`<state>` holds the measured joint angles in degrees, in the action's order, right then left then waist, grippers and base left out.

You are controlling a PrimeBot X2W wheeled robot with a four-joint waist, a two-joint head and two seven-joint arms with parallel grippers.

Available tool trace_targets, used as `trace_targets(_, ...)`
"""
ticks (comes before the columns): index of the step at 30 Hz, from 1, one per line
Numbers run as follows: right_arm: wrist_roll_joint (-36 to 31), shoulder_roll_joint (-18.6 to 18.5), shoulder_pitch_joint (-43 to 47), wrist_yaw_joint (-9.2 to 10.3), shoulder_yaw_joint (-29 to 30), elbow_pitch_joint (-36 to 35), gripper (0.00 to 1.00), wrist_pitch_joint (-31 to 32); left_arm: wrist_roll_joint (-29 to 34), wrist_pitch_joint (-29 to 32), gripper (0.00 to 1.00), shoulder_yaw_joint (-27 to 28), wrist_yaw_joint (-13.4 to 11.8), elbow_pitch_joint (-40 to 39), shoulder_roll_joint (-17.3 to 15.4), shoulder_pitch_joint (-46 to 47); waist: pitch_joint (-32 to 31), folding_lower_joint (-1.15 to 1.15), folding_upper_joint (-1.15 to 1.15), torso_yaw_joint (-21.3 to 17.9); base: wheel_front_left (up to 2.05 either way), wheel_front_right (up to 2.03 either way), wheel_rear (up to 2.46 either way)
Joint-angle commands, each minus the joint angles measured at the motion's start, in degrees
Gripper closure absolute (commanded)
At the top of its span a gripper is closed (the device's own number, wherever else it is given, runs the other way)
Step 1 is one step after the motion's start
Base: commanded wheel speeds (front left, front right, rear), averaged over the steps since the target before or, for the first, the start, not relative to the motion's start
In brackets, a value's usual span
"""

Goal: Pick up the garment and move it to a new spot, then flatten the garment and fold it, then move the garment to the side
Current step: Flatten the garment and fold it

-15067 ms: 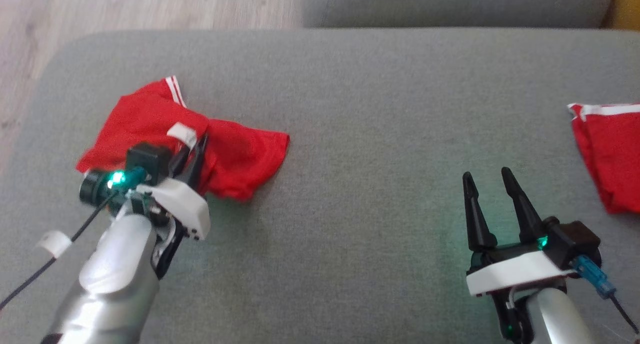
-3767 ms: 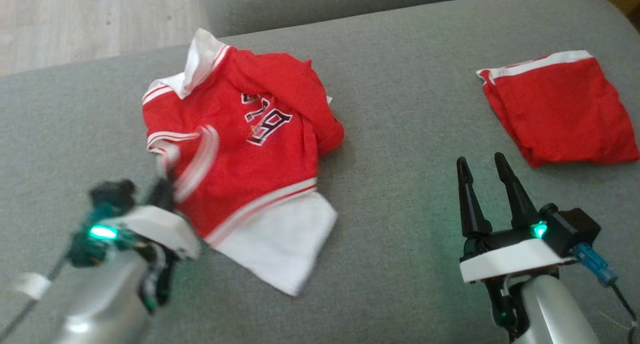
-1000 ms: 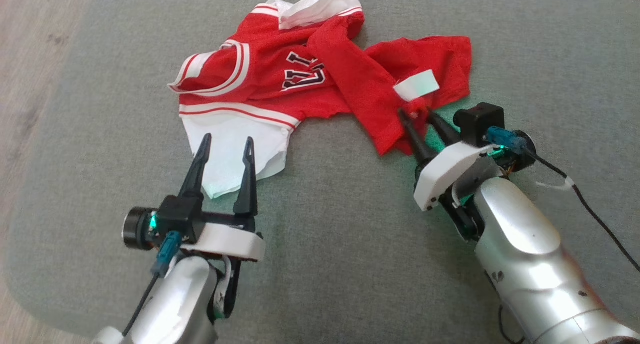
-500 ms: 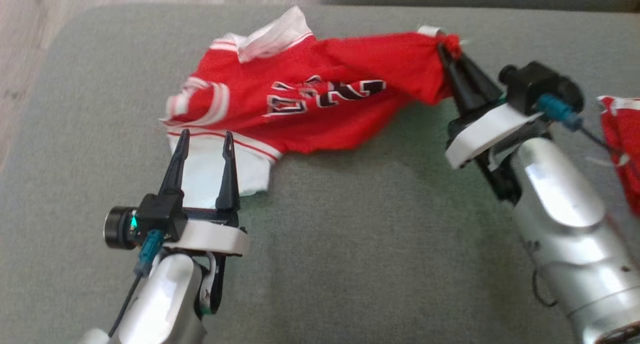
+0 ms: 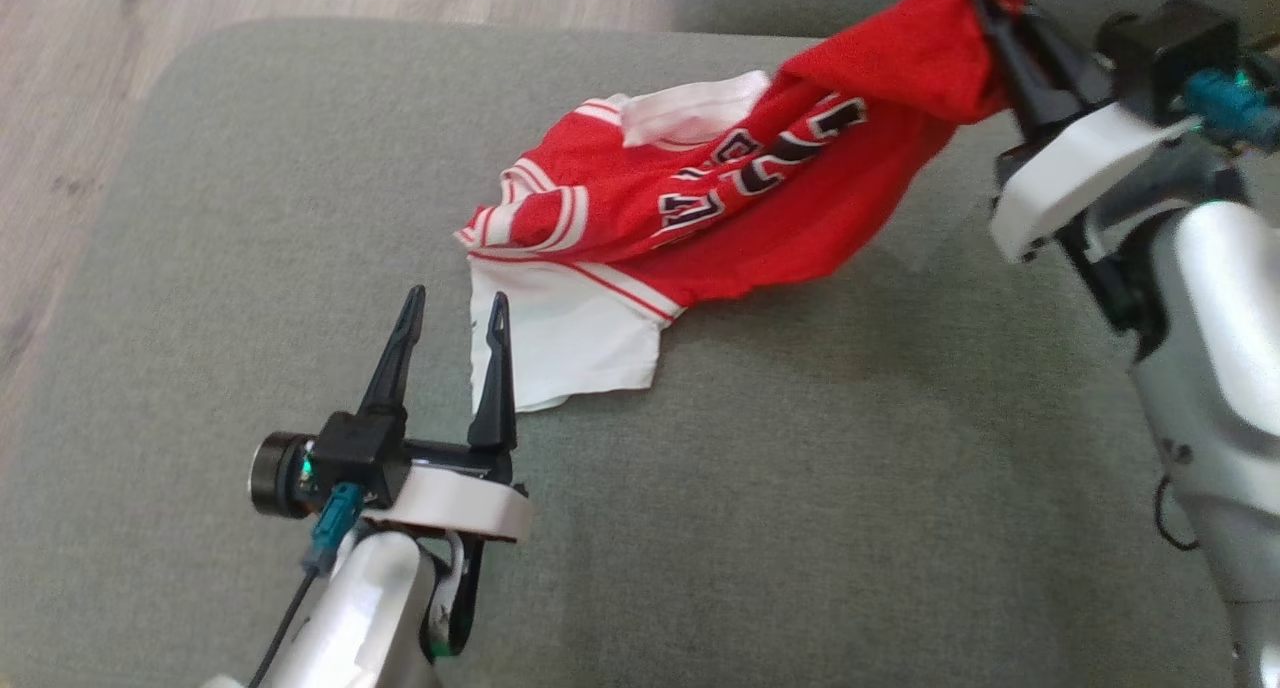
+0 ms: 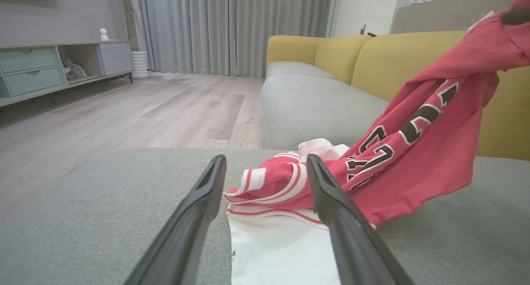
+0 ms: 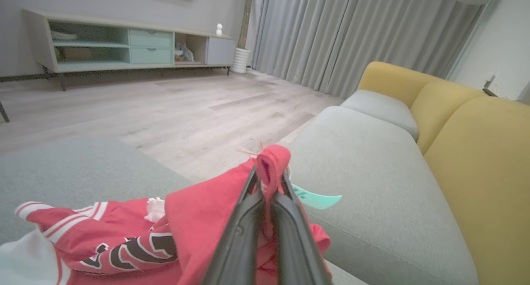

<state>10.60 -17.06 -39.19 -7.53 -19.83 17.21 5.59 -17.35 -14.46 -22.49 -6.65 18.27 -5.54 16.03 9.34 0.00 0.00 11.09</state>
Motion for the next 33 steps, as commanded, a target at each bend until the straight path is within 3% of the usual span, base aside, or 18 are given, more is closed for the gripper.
trace_targets(1, -0.82, -0.67, -0.07, 0.04, 1.29, -2.35, 1.00, 2.65, 0.72, -0.53, 0.00, 1.90, 0.31, -1.83, 0.07, 1.61, 1.15, 0.00, 0.00, 1.23, 0.00, 0.00, 0.00)
trace_targets(10, -1.32, 0.74, 0.84, 0.04, 7.62, -2.52, 1.00, 12.39, 1.65, -0.53, 0.00, 2.47, 1.48, -1.18, 1.17, 2.87, 4.99, 0.00, 0.00, 4.16, 0.00, 0.00, 0.00)
trace_targets(16, -0.96, 4.45, -6.63, 0.04, 14.01, 9.34, 1.00, 16.42, 2.47, -0.53, 0.00, 2.27, 2.55, -0.38, 1.82, 4.41, 6.95, 0.00, 0.00, 5.66, 0.00, 0.00, 0.00)
trace_targets(17, -1.61, 4.90, -8.40, 0.04, 15.99, 11.73, 0.96, 15.83, 2.57, -0.53, 0.00, 2.13, 2.70, -0.23, 1.91, 4.70, 7.16, 0.00, 0.00, 5.95, 0.00, 0.00, 0.00)
trace_targets(18, -2.31, 5.50, -10.21, 0.04, 18.58, 14.22, 0.13, 14.78, 2.64, -0.53, 0.00, 1.98, 2.84, -0.08, 2.01, 4.98, 7.34, 0.00, 0.00, 6.27, 0.00, 0.00, 0.00)
trace_targets(19, -2.88, 6.24, -11.89, 0.04, 21.52, 17.00, 0.00, 13.94, 2.67, -0.53, 0.00, 1.83, 2.96, 0.07, 2.10, 5.22, 7.44, 0.00, 0.00, 6.60, 0.00, 0.00, 0.00)
trace_targets(25, -10.70, 7.40, -18.23, 0.04, 31.86, 27.29, 0.00, 3.85, 2.45, -0.53, 0.00, 1.70, 2.89, 0.45, 2.44, 5.68, 7.45, 0.00, 0.00, 7.24, 0.00, 0.00, 0.00)
trace_targets(28, -13.48, 8.24, -18.29, 0.04, 31.33, 30.77, 0.00, -2.35, 2.56, -0.53, 0.00, 2.55, 2.63, 0.40, 2.51, 5.11, 6.77, 0.00, 0.00, 5.74, 0.00, 0.00, 0.00)
trace_targets(33, -13.22, 9.31, -16.30, 0.04, 29.77, 30.72, 0.00, -10.17, 2.91, -0.53, 0.00, 3.89, 2.62, 0.19, 2.48, 4.72, 5.55, 0.00, 0.00, 3.10, 0.00, 0.00, 0.00)
